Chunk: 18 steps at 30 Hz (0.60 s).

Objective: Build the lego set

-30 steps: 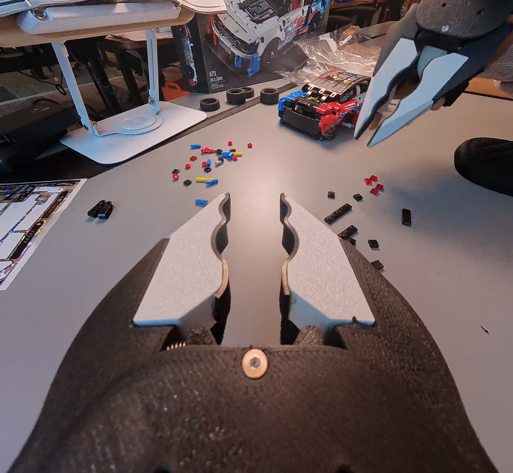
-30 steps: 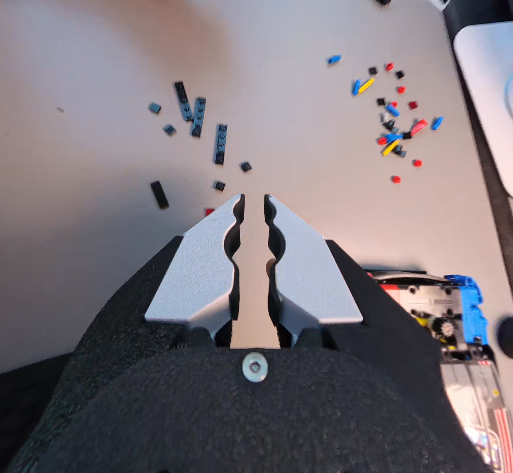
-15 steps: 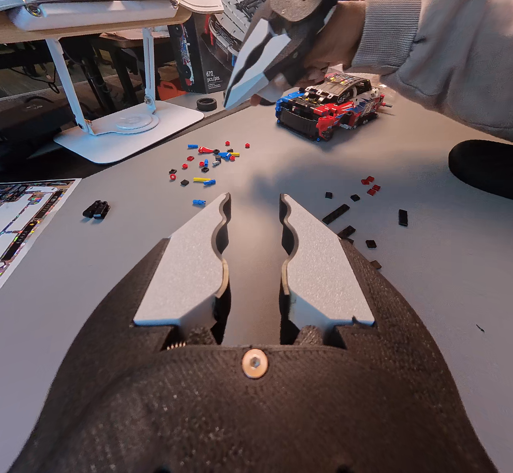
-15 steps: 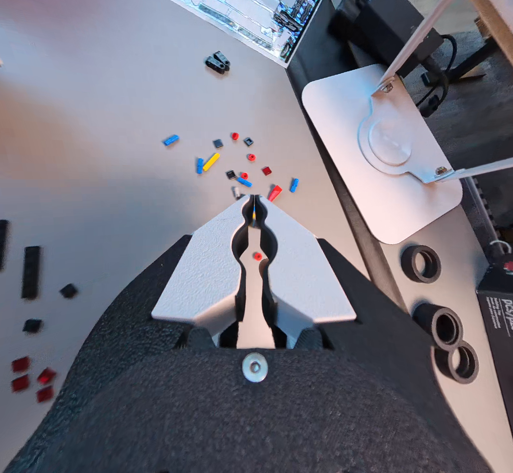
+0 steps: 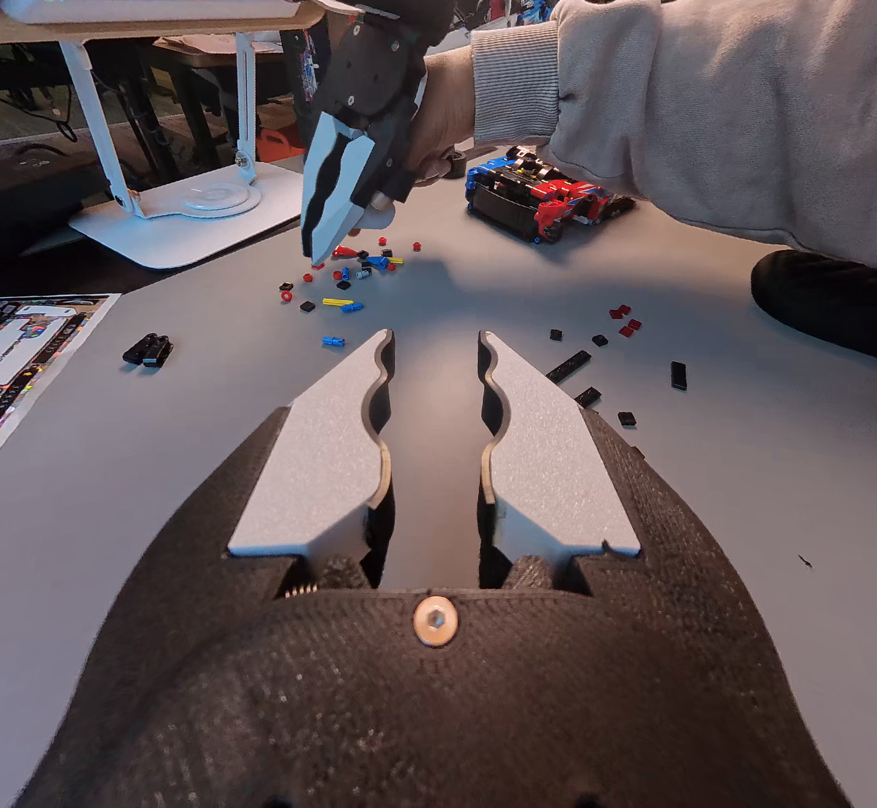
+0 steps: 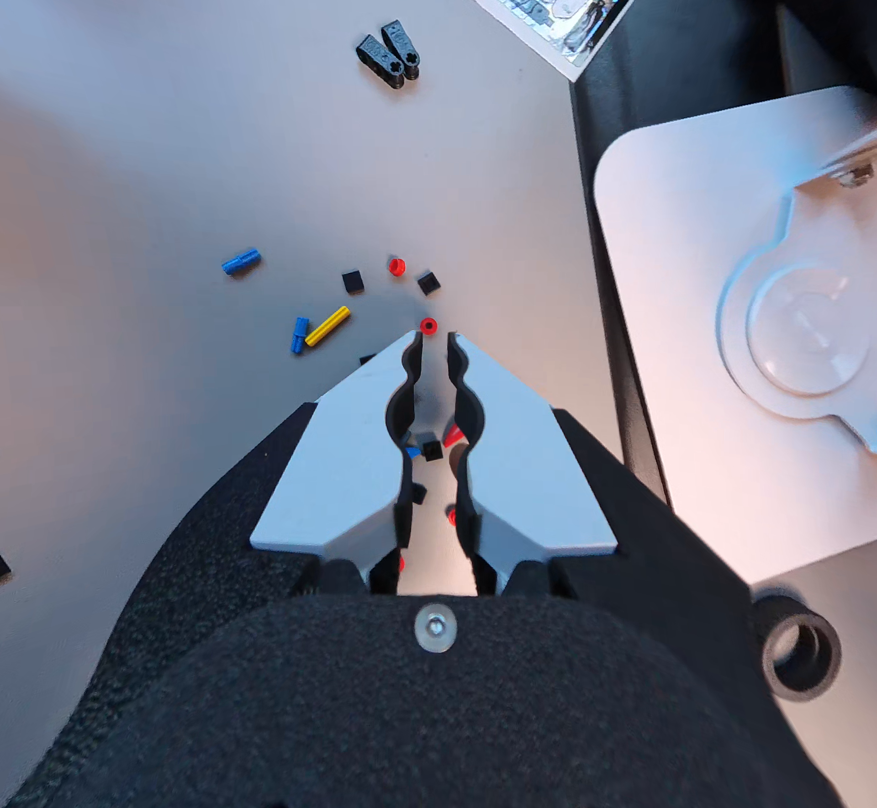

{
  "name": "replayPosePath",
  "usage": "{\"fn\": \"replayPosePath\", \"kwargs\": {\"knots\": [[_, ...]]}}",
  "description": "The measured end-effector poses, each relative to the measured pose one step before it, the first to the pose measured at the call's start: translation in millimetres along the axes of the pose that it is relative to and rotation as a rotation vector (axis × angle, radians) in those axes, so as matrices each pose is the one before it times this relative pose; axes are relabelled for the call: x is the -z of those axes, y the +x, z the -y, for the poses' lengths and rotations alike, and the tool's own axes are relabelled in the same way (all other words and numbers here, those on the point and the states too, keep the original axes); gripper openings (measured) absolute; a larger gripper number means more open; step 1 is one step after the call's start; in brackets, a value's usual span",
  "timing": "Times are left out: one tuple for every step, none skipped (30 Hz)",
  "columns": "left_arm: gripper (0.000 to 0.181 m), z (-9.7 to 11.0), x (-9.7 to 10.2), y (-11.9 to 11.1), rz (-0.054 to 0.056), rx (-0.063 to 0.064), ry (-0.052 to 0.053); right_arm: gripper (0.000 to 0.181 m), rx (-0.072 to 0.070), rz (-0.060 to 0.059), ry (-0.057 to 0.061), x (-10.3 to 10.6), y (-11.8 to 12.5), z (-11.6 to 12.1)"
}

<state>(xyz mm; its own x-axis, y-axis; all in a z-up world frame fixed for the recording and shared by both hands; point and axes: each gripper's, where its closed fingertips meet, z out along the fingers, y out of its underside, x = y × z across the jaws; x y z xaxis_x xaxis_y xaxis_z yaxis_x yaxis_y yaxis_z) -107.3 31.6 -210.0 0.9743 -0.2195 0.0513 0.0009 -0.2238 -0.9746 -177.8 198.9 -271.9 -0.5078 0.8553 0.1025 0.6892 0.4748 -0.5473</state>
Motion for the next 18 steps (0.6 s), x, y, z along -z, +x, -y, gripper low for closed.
{"fn": "replayPosePath", "kwargs": {"knots": [[0.033, -0.13, -0.02, -0.12, -0.0006, 0.0017, -0.0004, 0.008, 0.0064, 0.0147, -0.0081, -2.43, -2.26, 1.01], [0.033, 0.06, 0.04, -0.15, -0.0002, 0.0017, 0.0004, 0.008, 0.0028, 0.0122, -0.0090, -2.37, -1.75, 0.49], [0.033, 0.16, 0.10, 0.02, -0.0004, 0.0005, 0.0006, 0.008, 0.0022, 0.0038, -0.0089, -1.90, -0.34, 0.12], [0.033, 0.00, 0.00, -0.03, 0.0001, -0.0002, 0.0000, 0.008, 0.0028, 0.0041, -0.0078, -1.57, -0.56, -0.11], [0.033, 0.12, -0.01, 0.04, 0.0001, -0.0007, 0.0002, 0.008, 0.0014, 0.0030, -0.0032, -1.21, -0.20, 0.35], [0.033, 0.01, 0.06, 0.11, -0.0001, -0.0004, 0.0002, 0.008, 0.0000, 0.0032, -0.0034, -0.94, -0.39, 0.11], [0.033, 0.12, 0.01, 0.03, -0.0002, -0.0001, 0.0001, 0.008, 0.0003, 0.0023, -0.0047, -0.82, -0.15, -0.11], [0.033, -0.02, -0.01, 0.13, -0.0003, -0.0001, -0.0002, 0.008, 0.0007, -0.0009, -0.0016, -0.60, 0.24, -0.02], [0.033, -0.01, -0.05, -0.14, 0.0001, 0.0000, -0.0003, 0.008, -0.0008, -0.0001, -0.0024, -0.60, 0.10, -0.24], [0.033, 0.01, -0.01, 0.01, 0.0000, 0.0002, 0.0001, 0.008, -0.0009, 0.0010, -0.0034, -0.77, 0.00, -0.57], [0.033, 0.02, 0.01, -0.06, -0.0001, 0.0004, 0.0002, 0.008, 0.0008, -0.0013, -0.0060, -0.62, 0.16, -1.03], [0.033, 0.12, 0.09, -0.03, 0.0004, 0.0000, 0.0003, 0.008, 0.0012, -0.0034, -0.0002, -0.35, 0.66, -0.21], [0.033, 0.02, -0.01, -0.09, 0.0004, -0.0005, 0.0001, 0.007, -0.0021, 0.0033, -0.0007, -0.21, -0.41, -0.28], [0.033, -0.03, -0.01, 0.04, 0.0002, -0.0004, -0.0002, 0.006, -0.0030, 0.0043, -0.0041, -0.60, -0.64, -0.85], [0.033, 0.10, 0.02, -0.07, 0.0004, -0.0003, 0.0000, 0.005, 0.0004, 0.0002, -0.0011, -0.53, -0.28, -0.46], [0.033, -0.02, 0.09, -0.05, 0.0004, -0.0002, 0.0000, 0.005, 0.0010, -0.0017, 0.0028, -0.15, -0.08, 0.16], [0.033, 0.02, -0.01, -0.04, 0.0002, -0.0002, 0.0001, 0.005, -0.0002, -0.0018, 0.0013, -0.02, 0.04, 0.09], [0.033, 0.13, 0.01, -0.03, 0.0002, -0.0001, 0.0002, 0.005, 0.0004, -0.0018, 0.0008, 0.13, -0.05, 0.04]]}}
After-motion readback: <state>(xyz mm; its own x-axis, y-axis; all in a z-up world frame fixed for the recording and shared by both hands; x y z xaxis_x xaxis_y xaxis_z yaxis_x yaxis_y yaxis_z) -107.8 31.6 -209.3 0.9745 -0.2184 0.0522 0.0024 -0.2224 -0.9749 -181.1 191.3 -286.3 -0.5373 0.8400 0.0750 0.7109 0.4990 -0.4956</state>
